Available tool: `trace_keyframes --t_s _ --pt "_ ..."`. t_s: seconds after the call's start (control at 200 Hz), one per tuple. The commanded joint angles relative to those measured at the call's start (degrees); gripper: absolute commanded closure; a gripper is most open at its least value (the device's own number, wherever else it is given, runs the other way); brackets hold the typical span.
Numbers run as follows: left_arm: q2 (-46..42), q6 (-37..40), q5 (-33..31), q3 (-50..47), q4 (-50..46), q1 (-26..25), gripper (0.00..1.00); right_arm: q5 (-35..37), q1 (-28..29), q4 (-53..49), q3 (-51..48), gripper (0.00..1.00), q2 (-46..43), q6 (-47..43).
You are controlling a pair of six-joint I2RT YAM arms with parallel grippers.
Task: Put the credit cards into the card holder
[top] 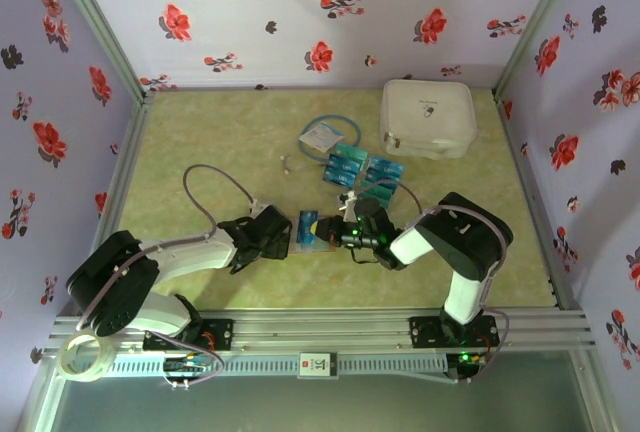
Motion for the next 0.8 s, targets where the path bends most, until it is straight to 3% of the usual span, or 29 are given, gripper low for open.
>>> trace_keyframes --t_s 0.0,0.795 --pt "0.02 -0.75 -2.02 -0.81 -0.51 -0.50 0.00 -0.65 -0.42 1.78 0.35 1.00 1.41 0.61" --pt "-0.43 -0.84 -2.02 -0.94 -0.59 -0.49 0.00 -2.74 0.22 3.45 -0.81 1.00 2.32 1.23"
